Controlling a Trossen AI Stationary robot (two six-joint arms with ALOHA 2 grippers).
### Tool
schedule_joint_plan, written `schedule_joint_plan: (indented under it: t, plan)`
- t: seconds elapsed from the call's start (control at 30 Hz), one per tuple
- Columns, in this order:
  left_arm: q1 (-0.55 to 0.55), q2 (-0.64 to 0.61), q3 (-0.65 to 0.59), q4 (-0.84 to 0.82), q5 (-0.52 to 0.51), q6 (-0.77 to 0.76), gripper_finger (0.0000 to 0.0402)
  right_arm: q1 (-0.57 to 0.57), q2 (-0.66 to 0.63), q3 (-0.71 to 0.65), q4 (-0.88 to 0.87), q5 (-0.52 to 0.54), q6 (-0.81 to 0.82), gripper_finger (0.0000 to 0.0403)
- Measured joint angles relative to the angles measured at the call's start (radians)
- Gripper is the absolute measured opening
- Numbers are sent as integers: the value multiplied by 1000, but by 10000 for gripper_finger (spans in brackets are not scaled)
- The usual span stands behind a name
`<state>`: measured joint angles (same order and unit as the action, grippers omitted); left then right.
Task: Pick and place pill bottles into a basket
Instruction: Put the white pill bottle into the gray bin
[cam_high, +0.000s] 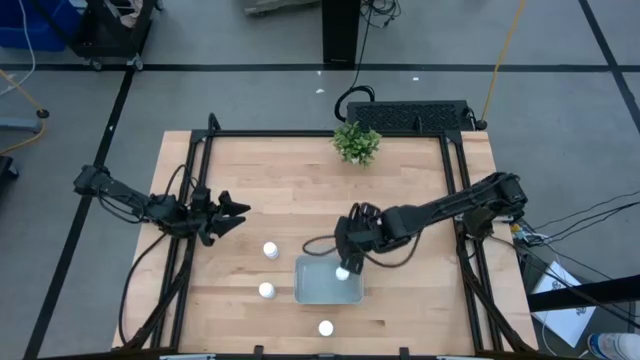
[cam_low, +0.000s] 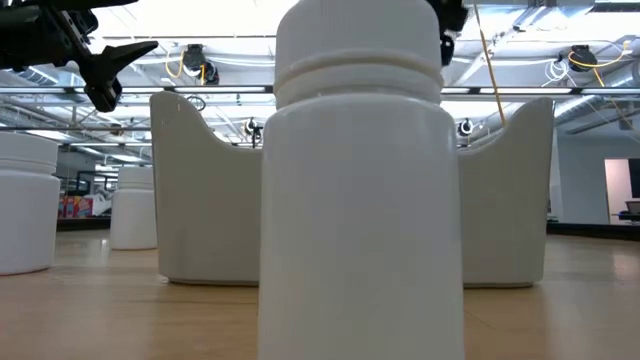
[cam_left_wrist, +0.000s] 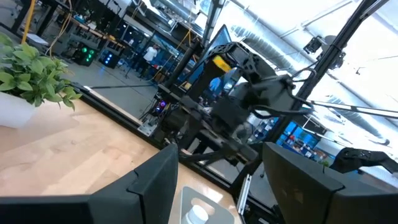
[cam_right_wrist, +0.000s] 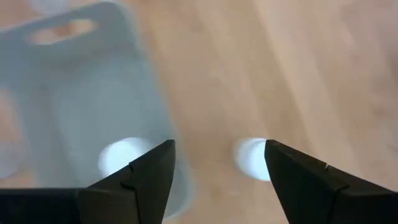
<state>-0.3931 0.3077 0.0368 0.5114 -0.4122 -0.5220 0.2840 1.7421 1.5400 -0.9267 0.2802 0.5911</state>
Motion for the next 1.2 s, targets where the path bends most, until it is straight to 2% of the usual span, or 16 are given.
schedule_joint_plan:
  t: [0.1,0.33,0.5,0.6,0.7,0.9,1.2]
  plan:
    - [0,0,0,0,0,-2,241,-42,6,0,-3,-6,5,247]
    - [0,0,0,-7,0,-7,241,-141,7,0,-43,-100,32,244]
    - [0,0,0,-14,0,-7,241,-187,5,-21,-72,-108,56,258]
    - [0,0,0,-14,1,-7,241,-212,7,-66,-67,-157,64,269]
    - [0,0,0,-15,1,-7,241,-223,7,-124,-27,-203,71,281]
    - [0,0,0,-15,1,-7,241,-224,6,-196,14,-207,77,288]
    - [0,0,0,-14,-4,0,241,-202,6,-212,64,-208,75,290]
